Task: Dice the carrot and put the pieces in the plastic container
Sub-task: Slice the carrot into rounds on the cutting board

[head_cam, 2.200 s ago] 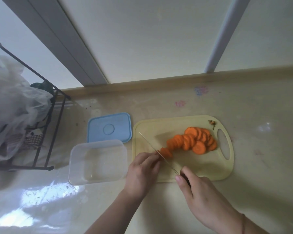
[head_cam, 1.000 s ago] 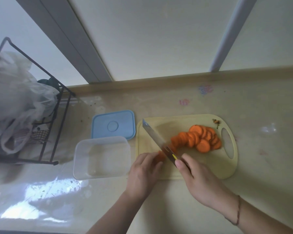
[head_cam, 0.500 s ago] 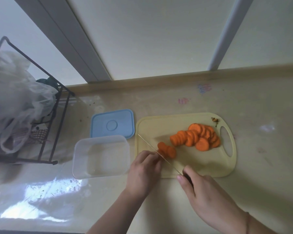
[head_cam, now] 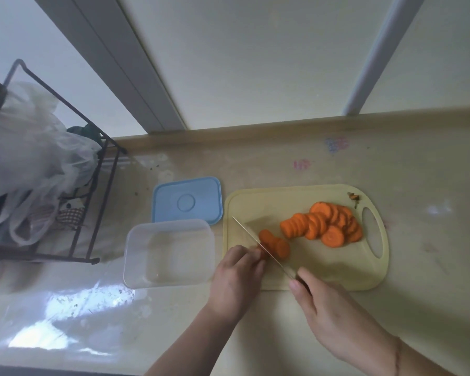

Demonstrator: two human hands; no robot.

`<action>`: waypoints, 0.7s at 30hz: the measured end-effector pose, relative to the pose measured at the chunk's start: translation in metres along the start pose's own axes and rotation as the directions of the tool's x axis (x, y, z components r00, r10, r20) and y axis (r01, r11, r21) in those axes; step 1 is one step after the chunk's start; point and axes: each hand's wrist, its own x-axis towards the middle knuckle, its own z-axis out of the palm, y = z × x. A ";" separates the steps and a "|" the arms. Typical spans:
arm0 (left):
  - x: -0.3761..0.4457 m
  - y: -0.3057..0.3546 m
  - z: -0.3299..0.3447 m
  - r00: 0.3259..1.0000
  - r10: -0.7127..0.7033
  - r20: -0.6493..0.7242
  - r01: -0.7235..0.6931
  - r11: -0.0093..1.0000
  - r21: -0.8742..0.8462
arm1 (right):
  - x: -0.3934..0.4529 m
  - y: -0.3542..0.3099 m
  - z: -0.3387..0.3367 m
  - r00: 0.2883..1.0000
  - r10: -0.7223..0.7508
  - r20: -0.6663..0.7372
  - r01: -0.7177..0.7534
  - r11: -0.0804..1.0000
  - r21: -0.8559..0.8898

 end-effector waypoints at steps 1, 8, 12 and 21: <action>0.000 -0.001 0.000 1.000 -0.005 0.002 0.005 1.000 -0.003 | -0.006 0.004 -0.001 1.000 0.021 0.012 -0.021 1.000 0.002; -0.004 -0.001 0.002 1.000 0.029 -0.010 -0.030 0.999 -0.016 | 0.029 0.004 0.018 0.999 0.031 -0.025 -0.030 0.999 0.009; -0.005 0.003 -0.002 0.999 -0.040 0.011 0.040 0.999 -0.030 | 0.047 0.003 0.012 0.995 0.095 -0.019 -0.091 0.988 0.128; -0.006 0.005 -0.005 0.990 -0.142 0.003 0.142 0.990 -0.009 | 0.009 -0.009 0.004 0.998 -0.025 -0.062 0.028 0.998 0.054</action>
